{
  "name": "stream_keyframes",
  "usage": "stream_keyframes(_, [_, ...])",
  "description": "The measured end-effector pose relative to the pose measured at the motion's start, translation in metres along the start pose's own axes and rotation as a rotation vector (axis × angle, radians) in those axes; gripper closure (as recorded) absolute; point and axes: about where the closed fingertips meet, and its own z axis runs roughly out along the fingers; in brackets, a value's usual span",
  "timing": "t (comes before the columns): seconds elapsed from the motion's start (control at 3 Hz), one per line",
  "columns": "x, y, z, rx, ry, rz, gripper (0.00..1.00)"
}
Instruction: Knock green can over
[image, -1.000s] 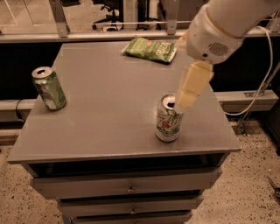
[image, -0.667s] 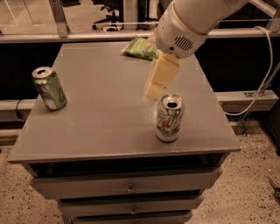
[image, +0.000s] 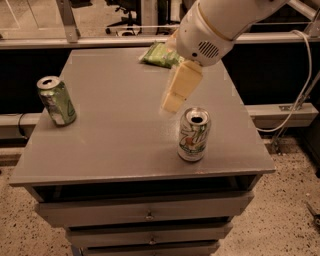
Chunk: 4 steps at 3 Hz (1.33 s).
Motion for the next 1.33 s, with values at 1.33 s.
stream_keyframes(1.33, [-0.163,-0.034,0.164,-0.108,-0.377,-0.079,0.00])
